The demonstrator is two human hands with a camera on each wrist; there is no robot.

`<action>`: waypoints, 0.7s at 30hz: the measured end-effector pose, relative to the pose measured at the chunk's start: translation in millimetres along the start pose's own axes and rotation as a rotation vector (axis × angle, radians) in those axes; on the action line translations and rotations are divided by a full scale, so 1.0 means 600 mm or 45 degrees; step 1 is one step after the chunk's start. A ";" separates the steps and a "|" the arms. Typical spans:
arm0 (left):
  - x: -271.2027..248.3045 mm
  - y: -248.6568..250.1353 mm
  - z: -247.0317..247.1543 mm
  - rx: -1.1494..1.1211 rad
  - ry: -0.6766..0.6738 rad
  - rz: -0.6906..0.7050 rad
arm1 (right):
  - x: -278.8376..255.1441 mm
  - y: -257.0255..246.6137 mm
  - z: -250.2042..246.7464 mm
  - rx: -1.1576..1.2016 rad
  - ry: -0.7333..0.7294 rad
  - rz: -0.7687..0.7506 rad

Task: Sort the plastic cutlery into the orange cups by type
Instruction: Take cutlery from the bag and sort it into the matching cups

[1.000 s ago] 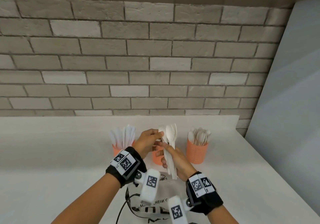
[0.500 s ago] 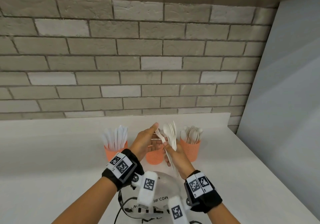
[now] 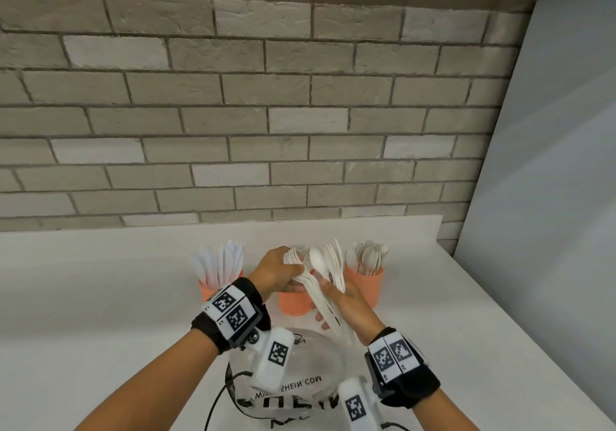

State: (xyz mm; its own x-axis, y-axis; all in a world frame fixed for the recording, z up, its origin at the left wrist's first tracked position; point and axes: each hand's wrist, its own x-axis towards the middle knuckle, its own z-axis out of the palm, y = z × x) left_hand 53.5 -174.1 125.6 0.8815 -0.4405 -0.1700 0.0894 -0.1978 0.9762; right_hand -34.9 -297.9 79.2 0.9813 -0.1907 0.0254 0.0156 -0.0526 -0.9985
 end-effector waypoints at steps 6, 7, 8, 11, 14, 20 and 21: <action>0.030 0.042 -0.041 0.113 0.175 0.302 | 0.019 0.012 -0.055 0.128 0.342 0.162; 0.038 0.052 -0.046 0.174 0.229 0.398 | 0.021 0.011 -0.062 0.131 0.362 0.159; 0.044 0.061 -0.050 0.238 0.276 0.489 | 0.021 0.009 -0.067 0.128 0.370 0.152; 0.059 0.078 -0.050 0.443 0.325 0.697 | 0.025 0.004 -0.076 0.147 0.345 0.157; 0.071 0.072 -0.040 0.700 0.271 0.799 | 0.028 0.001 -0.079 0.166 0.301 0.166; 0.108 0.029 -0.017 1.060 0.192 0.759 | 0.046 -0.001 -0.081 0.281 0.249 0.239; 0.113 0.021 -0.014 1.080 0.190 0.730 | 0.050 0.000 -0.082 0.318 0.244 0.262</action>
State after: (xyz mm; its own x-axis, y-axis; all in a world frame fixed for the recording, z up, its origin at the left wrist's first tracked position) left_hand 118.4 -198.9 127.3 0.7425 -0.5613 0.3657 -0.6671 -0.5702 0.4794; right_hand -14.8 -352.1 82.4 0.9154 -0.3538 -0.1919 -0.1085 0.2422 -0.9641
